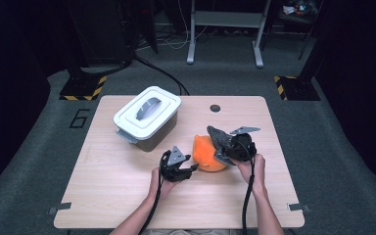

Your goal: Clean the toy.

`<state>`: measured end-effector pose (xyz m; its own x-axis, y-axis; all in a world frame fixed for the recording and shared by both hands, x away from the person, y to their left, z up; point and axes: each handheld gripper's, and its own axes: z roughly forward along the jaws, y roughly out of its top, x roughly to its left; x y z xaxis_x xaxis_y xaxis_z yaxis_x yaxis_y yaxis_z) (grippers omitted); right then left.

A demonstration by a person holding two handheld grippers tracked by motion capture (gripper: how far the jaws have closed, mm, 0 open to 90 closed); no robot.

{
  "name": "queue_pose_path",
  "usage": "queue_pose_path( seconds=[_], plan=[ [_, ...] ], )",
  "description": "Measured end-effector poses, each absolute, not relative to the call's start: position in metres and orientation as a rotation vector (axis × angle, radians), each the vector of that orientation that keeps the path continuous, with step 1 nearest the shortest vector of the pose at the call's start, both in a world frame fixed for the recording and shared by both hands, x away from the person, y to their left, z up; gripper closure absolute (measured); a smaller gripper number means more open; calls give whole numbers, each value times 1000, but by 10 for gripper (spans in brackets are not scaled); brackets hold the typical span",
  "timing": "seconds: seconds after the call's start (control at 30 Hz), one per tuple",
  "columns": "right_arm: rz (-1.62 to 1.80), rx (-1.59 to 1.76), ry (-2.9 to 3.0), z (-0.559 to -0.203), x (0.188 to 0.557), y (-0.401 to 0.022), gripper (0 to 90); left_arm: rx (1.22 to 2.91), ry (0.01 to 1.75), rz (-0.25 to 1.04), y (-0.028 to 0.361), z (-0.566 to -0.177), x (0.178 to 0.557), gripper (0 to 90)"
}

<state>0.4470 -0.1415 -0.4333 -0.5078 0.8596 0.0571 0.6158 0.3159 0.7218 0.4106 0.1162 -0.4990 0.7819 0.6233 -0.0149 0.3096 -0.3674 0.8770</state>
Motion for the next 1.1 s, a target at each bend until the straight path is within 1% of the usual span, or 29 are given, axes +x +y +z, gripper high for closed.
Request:
queue_pose_path(
  seconds=[0.03,0.07,0.1,0.2,0.3,0.37,0.6,0.7,0.83,1.0,1.1],
  plan=[
    [1007,1307,2255,-434,449,-142,717,1983,705,427,115,-500,411,446],
    [1003,1334,2252,-433,450,-142,717,1987,701,435,115,-501,411,402],
    [1006,1332,2254,-433,451,-142,717,1979,699,423,113,-502,412,391],
    [1007,1333,2257,-434,453,-143,716,2013,654,475,108,-503,413,375],
    [1018,1352,2260,-434,455,-144,717,2029,613,499,101,-504,412,382],
    [1013,1329,2269,-435,456,-147,717,2038,602,525,96,-506,413,411],
    [1036,1340,2250,-438,456,-150,716,1986,657,461,96,-504,418,680],
    [1050,1332,2242,-436,455,-150,716,1988,669,453,96,-502,418,749],
    [1072,1304,2222,-428,450,-149,716,1963,711,417,101,-498,419,788],
    [1120,1259,2244,-413,442,-139,715,1920,758,379,104,-489,417,799],
    [1132,1215,2268,-406,438,-131,715,1934,758,373,103,-484,414,802]
  ],
)
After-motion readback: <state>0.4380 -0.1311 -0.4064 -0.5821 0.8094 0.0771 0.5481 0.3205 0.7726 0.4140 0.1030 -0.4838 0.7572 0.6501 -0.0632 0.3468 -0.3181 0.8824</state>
